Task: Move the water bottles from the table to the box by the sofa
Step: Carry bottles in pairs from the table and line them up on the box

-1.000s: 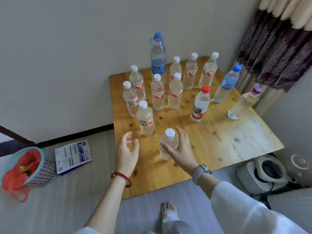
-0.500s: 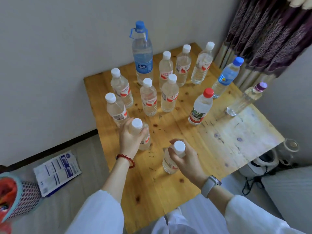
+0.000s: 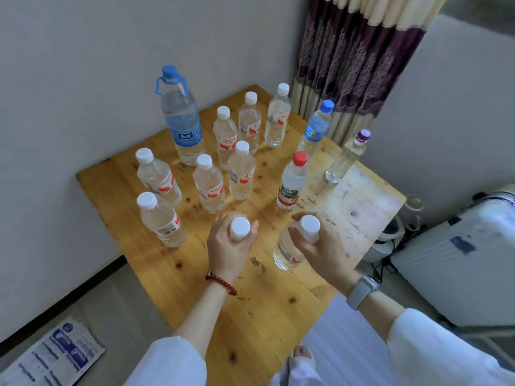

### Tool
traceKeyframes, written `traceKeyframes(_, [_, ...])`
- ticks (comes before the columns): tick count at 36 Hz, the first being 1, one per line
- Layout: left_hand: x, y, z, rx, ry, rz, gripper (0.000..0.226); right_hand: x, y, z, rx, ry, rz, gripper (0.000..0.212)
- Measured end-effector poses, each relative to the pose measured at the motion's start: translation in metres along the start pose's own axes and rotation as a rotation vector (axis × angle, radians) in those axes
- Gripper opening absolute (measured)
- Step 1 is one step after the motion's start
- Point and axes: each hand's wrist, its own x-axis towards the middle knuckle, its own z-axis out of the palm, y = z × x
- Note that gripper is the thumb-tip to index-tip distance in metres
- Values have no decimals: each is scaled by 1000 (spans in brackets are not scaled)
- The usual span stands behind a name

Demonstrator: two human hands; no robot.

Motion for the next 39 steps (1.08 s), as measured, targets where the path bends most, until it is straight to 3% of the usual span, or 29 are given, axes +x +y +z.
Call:
traceKeyframes(7, [2,68,30,-215,-120,58,19,-27,0,-69,-57,191,-4,18])
traceKeyframes(11, [-20,108,55,-301,-248,74,13,-61,11,-109,-47,312,72,20])
traceKeyframes(15, [-64,142,86,-336,-385,120,25,-111,32,-152,-21,464,173,22])
traceKeyframes(17, [-94,156,102,-327,-450,121,32,-143,43,-172,-21,524,213,24])
traceKeyframes(22, [-184,194,142,-290,-641,193,15,-240,80,-222,-29,627,287,27])
traceKeyframes(28, [-310,246,180,-328,-839,286,21,-377,122,-281,-34,753,433,29])
traceKeyframes(33, [-413,295,210,-309,-972,324,14,-495,149,-325,-105,837,574,51])
traceKeyframes(39, [-526,365,250,-353,-1192,446,18,-616,171,-374,-140,1008,723,40])
